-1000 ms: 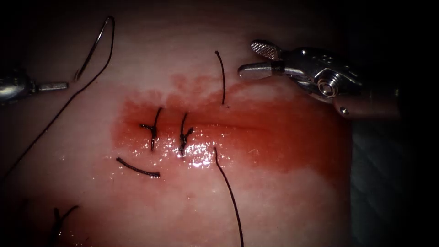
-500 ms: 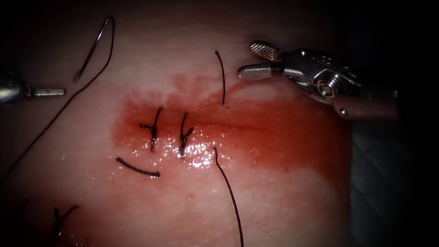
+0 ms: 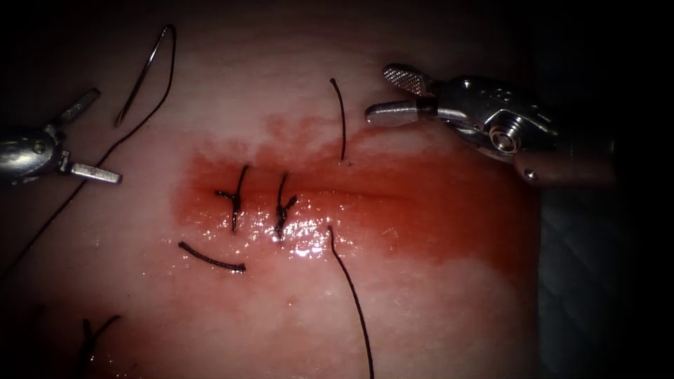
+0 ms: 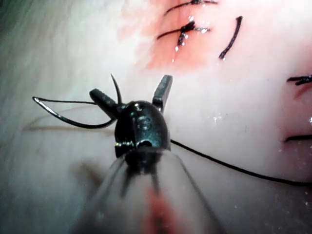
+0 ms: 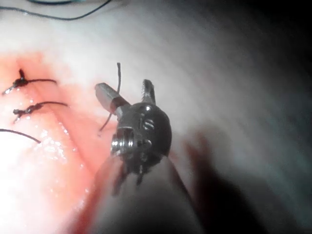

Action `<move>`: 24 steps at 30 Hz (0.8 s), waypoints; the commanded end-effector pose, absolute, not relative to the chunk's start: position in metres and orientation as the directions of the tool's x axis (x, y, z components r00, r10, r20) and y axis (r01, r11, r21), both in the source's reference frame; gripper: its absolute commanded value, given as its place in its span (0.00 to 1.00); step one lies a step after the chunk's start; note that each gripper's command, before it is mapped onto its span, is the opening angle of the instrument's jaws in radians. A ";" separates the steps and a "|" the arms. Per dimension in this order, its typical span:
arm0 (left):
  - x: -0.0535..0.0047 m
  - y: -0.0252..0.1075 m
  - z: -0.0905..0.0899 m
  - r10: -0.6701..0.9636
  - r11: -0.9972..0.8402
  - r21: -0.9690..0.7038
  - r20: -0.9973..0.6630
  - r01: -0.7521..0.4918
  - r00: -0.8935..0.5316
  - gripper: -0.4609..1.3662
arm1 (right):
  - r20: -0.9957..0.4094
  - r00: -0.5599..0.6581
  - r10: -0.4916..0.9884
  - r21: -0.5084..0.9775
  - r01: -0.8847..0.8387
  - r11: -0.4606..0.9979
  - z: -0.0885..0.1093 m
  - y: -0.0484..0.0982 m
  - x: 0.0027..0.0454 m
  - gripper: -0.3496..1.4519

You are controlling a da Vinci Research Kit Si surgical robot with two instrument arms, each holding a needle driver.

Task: Wound Closure
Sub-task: Grab a working end of suture with the left tool

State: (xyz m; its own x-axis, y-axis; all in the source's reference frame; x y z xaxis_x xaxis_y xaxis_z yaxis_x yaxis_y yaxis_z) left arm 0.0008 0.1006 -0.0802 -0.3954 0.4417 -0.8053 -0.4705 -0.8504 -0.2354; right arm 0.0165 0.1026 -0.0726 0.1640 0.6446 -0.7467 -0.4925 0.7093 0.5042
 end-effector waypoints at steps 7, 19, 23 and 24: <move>0.0003 0.100 -0.083 0.459 -0.855 -0.298 -0.815 -0.424 -0.353 0.68 | -0.765 0.178 0.619 0.497 -0.449 0.743 -0.073 0.102 0.0165 0.87; -0.0017 0.098 -0.086 0.458 -0.865 -0.318 -0.817 -0.388 -0.350 0.69 | -0.777 0.191 0.600 0.482 -0.434 0.761 -0.073 0.102 0.0164 0.87; -0.0018 0.098 -0.085 0.457 -0.866 -0.314 -0.812 -0.388 -0.362 0.68 | -0.779 0.194 0.596 0.477 -0.432 0.765 -0.073 0.102 0.0163 0.87; -0.0018 0.098 -0.085 0.456 -0.867 -0.314 -0.812 -0.387 -0.364 0.69 | -0.780 0.194 0.596 0.477 -0.432 0.765 -0.073 0.102 0.0163 0.87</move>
State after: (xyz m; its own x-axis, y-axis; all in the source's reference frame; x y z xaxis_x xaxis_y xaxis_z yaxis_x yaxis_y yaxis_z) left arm -0.0017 0.0979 -0.0855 -0.3636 0.4569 -0.8118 -0.3907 -0.8659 -0.3123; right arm 0.0163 0.1019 -0.0730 0.1939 0.5955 -0.7796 -0.4373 0.7638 0.4747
